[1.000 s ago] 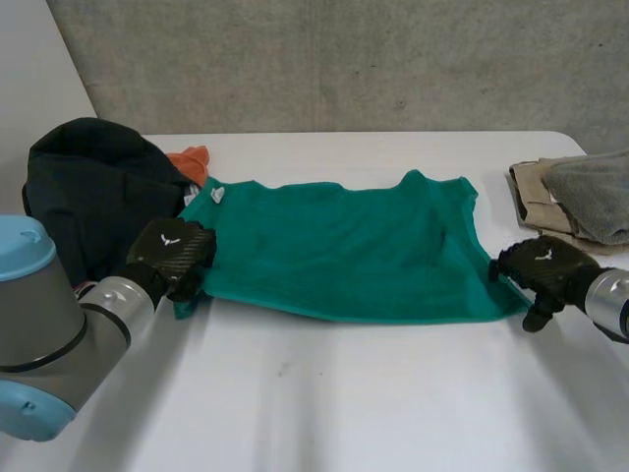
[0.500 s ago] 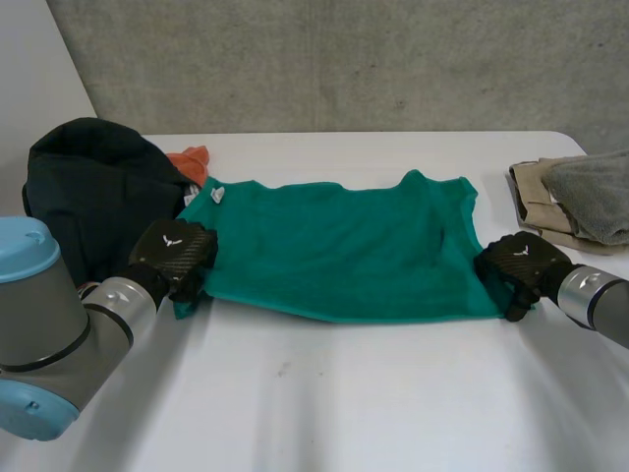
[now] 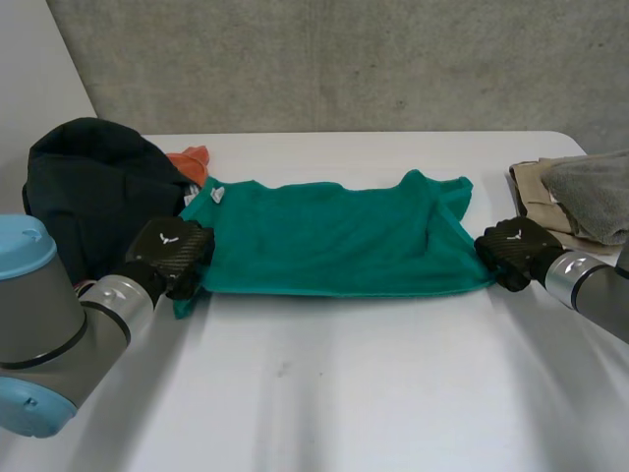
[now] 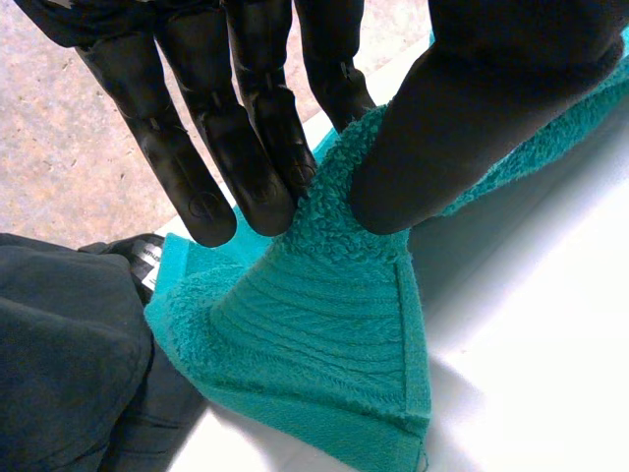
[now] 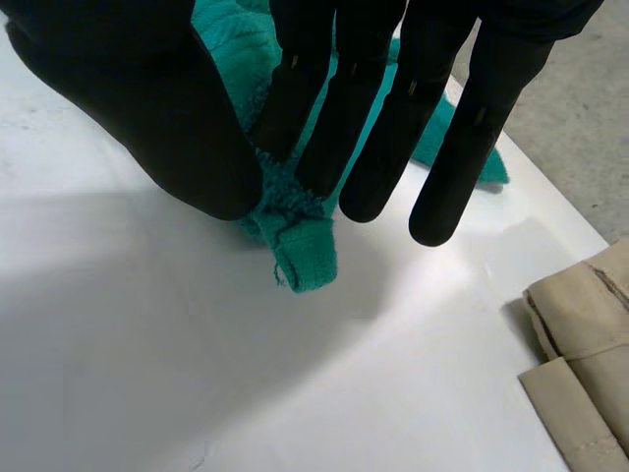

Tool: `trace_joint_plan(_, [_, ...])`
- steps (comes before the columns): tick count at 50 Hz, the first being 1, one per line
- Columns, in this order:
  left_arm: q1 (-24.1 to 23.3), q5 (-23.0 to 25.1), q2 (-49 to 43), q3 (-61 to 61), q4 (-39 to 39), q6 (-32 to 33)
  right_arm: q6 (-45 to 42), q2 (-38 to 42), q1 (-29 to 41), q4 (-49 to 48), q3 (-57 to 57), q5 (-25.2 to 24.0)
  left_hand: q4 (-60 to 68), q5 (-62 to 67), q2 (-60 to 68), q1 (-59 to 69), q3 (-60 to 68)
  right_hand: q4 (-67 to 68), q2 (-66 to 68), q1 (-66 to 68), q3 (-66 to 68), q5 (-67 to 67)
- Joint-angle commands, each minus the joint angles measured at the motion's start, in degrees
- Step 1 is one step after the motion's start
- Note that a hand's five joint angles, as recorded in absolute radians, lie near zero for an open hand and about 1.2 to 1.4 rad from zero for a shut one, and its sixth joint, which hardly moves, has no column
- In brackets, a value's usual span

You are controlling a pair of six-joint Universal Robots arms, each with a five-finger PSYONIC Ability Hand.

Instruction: Fold the laundry.

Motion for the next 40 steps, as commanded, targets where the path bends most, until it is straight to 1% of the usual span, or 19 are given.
trace_joint_plan(1, [-0.06, 0.03, 0.99, 0.07, -1.25, -0.04, 3.53, -4.17, -0.09, 4.13, 0.49, 0.14, 11.25, 12.01, 11.41, 14.16, 11.72, 11.79, 12.54, 16.08, 12.22, 14.08])
trace_joint_plan(3, [-0.15, 0.2, 1.52, -0.19, -2.74, 0.23, 3.18, -6.28, -0.26, 7.2, 1.11, 0.32, 11.25, 12.01, 11.41, 14.16, 11.72, 11.79, 12.54, 16.08, 12.22, 14.08])
trace_joint_plan(7, [-0.24, 0.29, 3.8, -0.9, -9.32, 0.49, -2.52, -10.07, -1.66, 19.84, 2.78, 1.63, 11.25, 12.01, 11.41, 14.16, 11.72, 11.79, 12.54, 16.08, 12.22, 14.08])
trace_joint_plan(8, [-0.24, 0.38, 4.93, -0.99, -12.38, 1.28, -6.71, -11.55, -2.63, 26.31, 3.74, 3.03, 11.25, 12.01, 11.41, 14.16, 11.72, 11.79, 12.54, 16.08, 12.22, 14.08])
trace_joint_plan(11, [-0.06, 0.9, 6.09, -0.99, -17.58, 3.56, -14.29, -13.41, -4.39, 36.45, 4.97, 6.64, 11.25, 12.01, 11.41, 14.16, 11.72, 11.79, 12.54, 16.08, 12.22, 14.08])
trace_joint_plan(12, [0.02, 1.34, 6.52, -0.9, -21.08, 5.74, -18.14, -14.81, -5.18, 41.27, 5.76, 8.13, 11.25, 12.01, 11.41, 14.16, 11.72, 11.79, 12.54, 16.08, 12.22, 14.08])
trace_joint_plan(16, [0.03, 2.31, 6.53, -0.02, -28.65, 11.63, -17.57, -16.22, -5.1, 40.97, 6.38, 8.14, 11.25, 12.01, 11.41, 14.16, 11.72, 11.79, 12.54, 16.08, 12.22, 14.08])
trace_joint_plan(20, [-0.41, 2.31, 4.7, 2.34, -32.01, 15.33, -16.68, -14.83, -4.75, 41.05, 6.3, 8.05, 11.25, 12.01, 11.41, 14.16, 11.72, 11.79, 12.54, 16.08, 12.22, 14.08])
trace_joint_plan(25, [-0.94, 0.91, -0.41, 8.23, -30.0, 15.7, -14.32, -11.22, -2.29, 39.3, 2.61, 8.49, 11.25, 12.01, 11.41, 14.16, 11.72, 11.79, 12.54, 16.08, 12.22, 14.08])
trace_joint_plan(28, [-1.03, -0.15, -4.36, 12.54, -26.66, 15.43, -7.83, -9.64, -0.79, 35.26, -0.11, 8.58, 11.25, 12.01, 11.41, 14.16, 11.72, 11.79, 12.54, 16.08, 12.22, 14.08])
trace_joint_plan(32, [-1.47, -1.38, -8.93, 16.93, -22.44, 14.82, -2.01, -8.49, 0.44, 29.46, -1.17, 8.58, 11.25, 12.01, 11.41, 14.16, 11.72, 11.79, 12.54, 16.08, 12.22, 14.08])
trace_joint_plan(33, [-1.56, -1.64, -9.64, 17.73, -21.48, 14.64, -1.4, -8.4, 0.7, 28.41, -1.18, 8.58, 7.94, 8.7, 8.09, 10.85, 8.41, 11.79, 12.54, 16.08, 12.22, 14.08])
trace_joint_plan(34, [-1.56, -1.82, -10.43, 18.34, -20.42, 14.47, -1.04, -8.32, 0.96, 27.53, -1.09, 8.67, 0.74, 1.5, 0.9, 3.65, 1.21, 11.79, 12.54, 16.08, 12.22, 14.08])
trace_joint_plan(35, [-1.64, -2.6, -11.39, 19.39, -18.76, 14.03, -0.17, -8.05, 1.58, 26.04, -1.0, 8.84, -13.32, -12.56, -13.16, -10.41, -12.85, 11.79, 12.54, 16.08, 12.22, 14.08])
trace_joint_plan(36, [-1.64, -3.13, -11.58, 19.75, -18.05, 13.85, 0.19, -7.96, 1.84, 25.41, -0.91, 9.02, -20.95, -20.19, -20.79, -18.04, -20.48, 11.79, 12.54, 16.08, 12.22, 14.08])
trace_joint_plan(37, [-1.82, -4.36, -11.32, 19.93, -17.61, 13.42, 0.97, -7.96, 2.37, 24.19, -0.48, 9.11, -37.51, -36.75, -37.36, -34.61, -37.05, 11.79, 12.54, 16.08, 12.22, 14.08])
trace_joint_plan(38, [-1.91, -4.98, -10.97, 19.84, -17.6, 13.15, 1.5, -7.96, 2.63, 23.74, -0.12, 9.28, -44.67, -43.91, -44.52, -41.77, -44.21, 11.79, 12.54, 16.08, 12.22, 14.08])
trace_joint_plan(39, [-2.17, -5.59, -10.44, 19.49, -17.77, 12.97, 1.77, -7.96, 2.81, 23.22, 0.14, 9.37, -48.41, -47.65, -48.25, -45.5, -47.94, 11.79, 12.54, 16.08, 12.22, 14.08])
trace_joint_plan(40, [-2.61, -6.82, -8.87, 18.27, -18.12, 12.28, 2.47, -8.05, 3.16, 22.34, 0.84, 9.46, -48.61, -47.85, -48.46, -45.7, -48.14, 11.79, 12.54, 16.08, 12.22, 14.08])
